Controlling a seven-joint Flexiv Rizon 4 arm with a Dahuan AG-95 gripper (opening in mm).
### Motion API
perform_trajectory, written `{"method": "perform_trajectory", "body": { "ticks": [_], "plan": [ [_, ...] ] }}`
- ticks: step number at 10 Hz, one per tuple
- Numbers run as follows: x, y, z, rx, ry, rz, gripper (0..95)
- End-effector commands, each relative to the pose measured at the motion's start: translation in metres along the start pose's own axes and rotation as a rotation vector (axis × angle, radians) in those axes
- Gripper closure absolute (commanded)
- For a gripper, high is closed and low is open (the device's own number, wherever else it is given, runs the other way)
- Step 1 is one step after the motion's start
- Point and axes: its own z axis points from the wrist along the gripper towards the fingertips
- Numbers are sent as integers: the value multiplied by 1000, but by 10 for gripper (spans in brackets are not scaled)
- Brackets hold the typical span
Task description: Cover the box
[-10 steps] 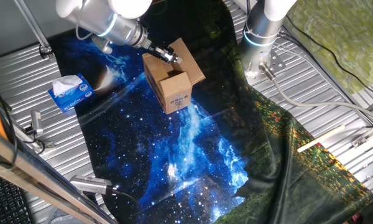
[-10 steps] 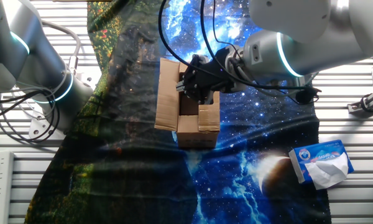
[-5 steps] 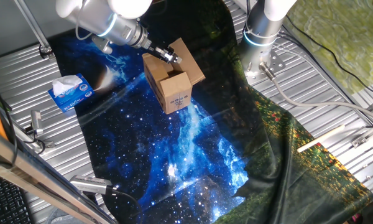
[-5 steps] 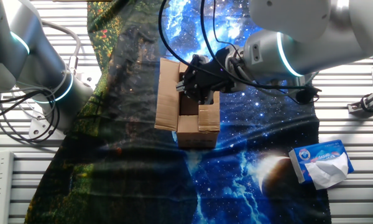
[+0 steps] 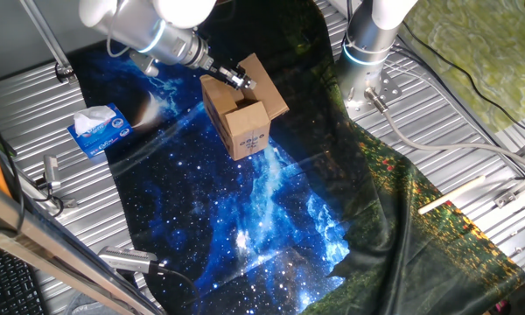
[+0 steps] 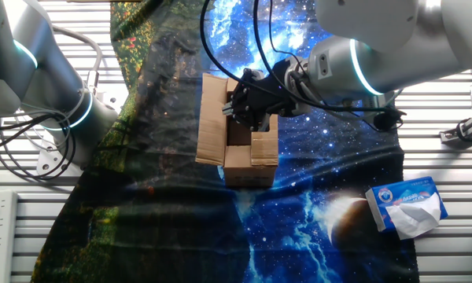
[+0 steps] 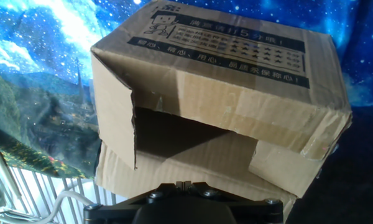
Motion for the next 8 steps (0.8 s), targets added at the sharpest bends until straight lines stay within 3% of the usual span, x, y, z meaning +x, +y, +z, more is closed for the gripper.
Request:
{"method": "perform_trajectory", "body": {
  "ticks": [1, 5, 8],
  "plan": [
    [0, 0, 0, 1, 4, 1, 950],
    [6, 4, -7, -2, 13, 10, 950],
    [10, -13, -7, -5, 13, 4, 950]
  ]
}}
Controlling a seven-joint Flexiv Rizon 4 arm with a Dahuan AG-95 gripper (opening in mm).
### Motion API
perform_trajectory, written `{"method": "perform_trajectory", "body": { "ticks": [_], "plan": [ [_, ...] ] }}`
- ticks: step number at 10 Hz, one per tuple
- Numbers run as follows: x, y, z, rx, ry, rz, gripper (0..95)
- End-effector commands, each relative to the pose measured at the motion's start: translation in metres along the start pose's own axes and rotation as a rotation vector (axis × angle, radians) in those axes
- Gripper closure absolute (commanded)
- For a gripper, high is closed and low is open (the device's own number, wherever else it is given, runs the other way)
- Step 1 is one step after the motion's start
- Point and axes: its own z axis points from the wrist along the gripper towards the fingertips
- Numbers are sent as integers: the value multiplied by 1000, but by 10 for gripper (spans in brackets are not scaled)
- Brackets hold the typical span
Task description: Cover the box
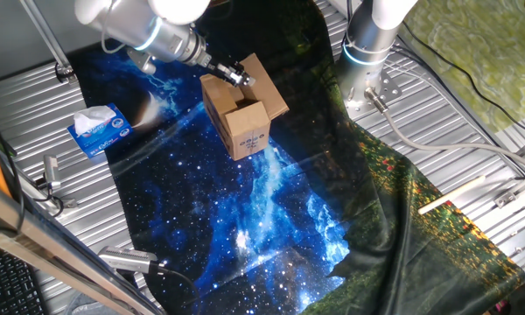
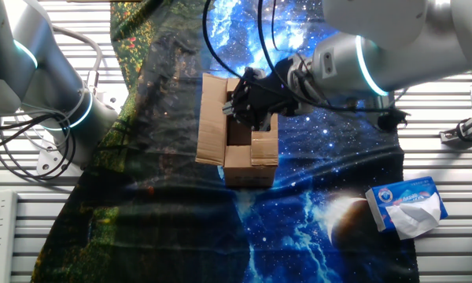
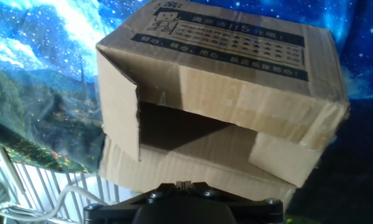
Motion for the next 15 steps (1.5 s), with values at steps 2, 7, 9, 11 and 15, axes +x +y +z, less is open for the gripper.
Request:
{"method": "perform_trajectory", "body": {
  "ticks": [2, 7, 9, 11, 15],
  "plan": [
    [3, -14, 2, 1, -1, -7, 950],
    [6, -26, 4, 3, -5, -11, 950],
    [8, -36, 6, 4, -16, -14, 950],
    [9, -42, 7, 10, -27, -14, 950],
    [10, -46, 8, 20, -66, -19, 950]
  ]
}}
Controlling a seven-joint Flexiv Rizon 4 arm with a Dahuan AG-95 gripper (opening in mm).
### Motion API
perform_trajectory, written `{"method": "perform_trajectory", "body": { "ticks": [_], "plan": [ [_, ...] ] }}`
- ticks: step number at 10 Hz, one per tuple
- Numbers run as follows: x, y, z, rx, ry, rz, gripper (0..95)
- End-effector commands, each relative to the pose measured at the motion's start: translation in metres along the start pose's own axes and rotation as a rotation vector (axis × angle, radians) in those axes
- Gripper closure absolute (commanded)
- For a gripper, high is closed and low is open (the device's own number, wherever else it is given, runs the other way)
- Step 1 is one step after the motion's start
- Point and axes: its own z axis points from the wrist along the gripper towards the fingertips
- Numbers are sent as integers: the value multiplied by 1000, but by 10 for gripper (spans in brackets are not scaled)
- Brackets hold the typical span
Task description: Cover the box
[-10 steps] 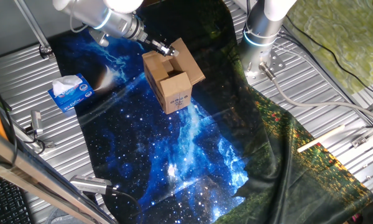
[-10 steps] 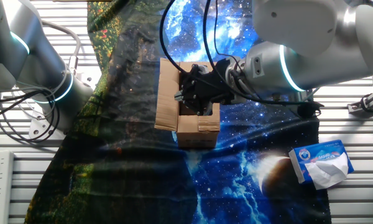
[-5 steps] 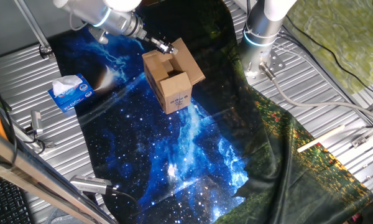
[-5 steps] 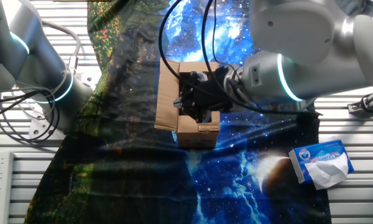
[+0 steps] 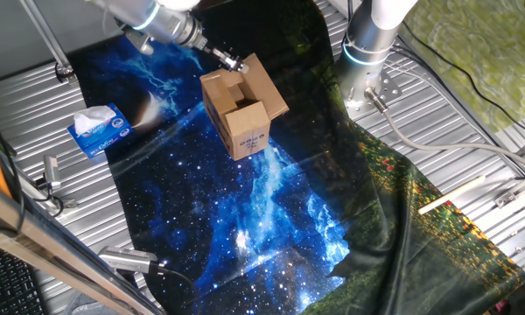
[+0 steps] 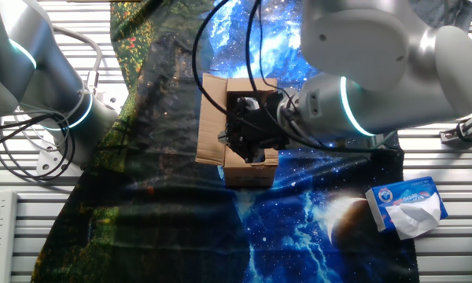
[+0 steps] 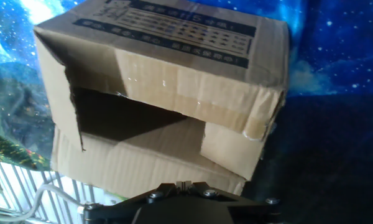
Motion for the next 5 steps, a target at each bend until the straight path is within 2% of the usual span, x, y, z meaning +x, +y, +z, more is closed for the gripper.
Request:
{"method": "perform_trajectory", "body": {
  "ticks": [1, 5],
  "plan": [
    [0, 0, 0, 6, -16, -3, 950],
    [1, -6, 2, 16, -30, -5, 950]
  ]
}}
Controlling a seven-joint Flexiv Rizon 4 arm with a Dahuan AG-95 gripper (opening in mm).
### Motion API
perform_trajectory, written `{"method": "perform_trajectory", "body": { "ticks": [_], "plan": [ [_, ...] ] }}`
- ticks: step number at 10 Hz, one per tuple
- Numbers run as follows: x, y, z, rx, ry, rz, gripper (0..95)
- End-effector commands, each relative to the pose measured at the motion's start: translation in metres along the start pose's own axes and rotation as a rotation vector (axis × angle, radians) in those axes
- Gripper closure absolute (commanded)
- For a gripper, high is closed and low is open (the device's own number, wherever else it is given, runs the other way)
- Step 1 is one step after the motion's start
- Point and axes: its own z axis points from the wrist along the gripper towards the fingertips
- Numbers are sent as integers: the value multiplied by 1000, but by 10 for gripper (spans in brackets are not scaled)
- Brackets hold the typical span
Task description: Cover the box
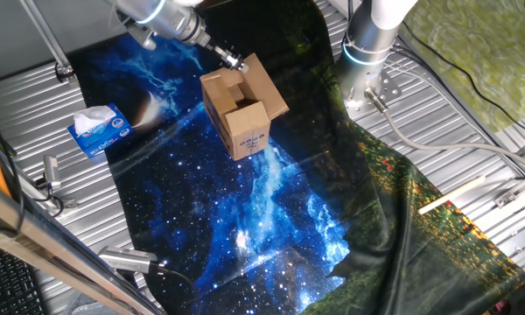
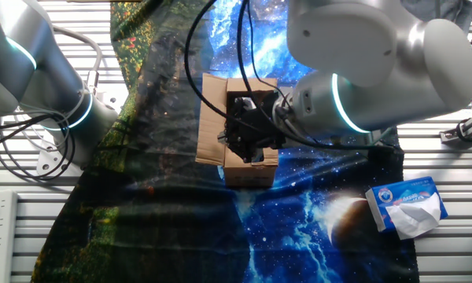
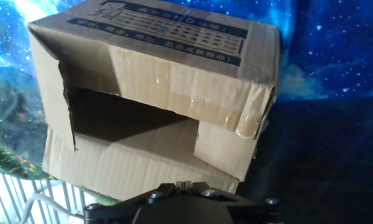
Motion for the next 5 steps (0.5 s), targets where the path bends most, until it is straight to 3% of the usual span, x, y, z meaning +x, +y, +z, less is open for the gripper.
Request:
{"method": "perform_trajectory", "body": {
  "ticks": [1, 3, 5],
  "plan": [
    [1, -6, 1, 1, -1, -4, 950],
    [3, -13, 4, 12, -6, -7, 950],
    [7, -26, 9, 34, -34, -23, 950]
  ]
}}
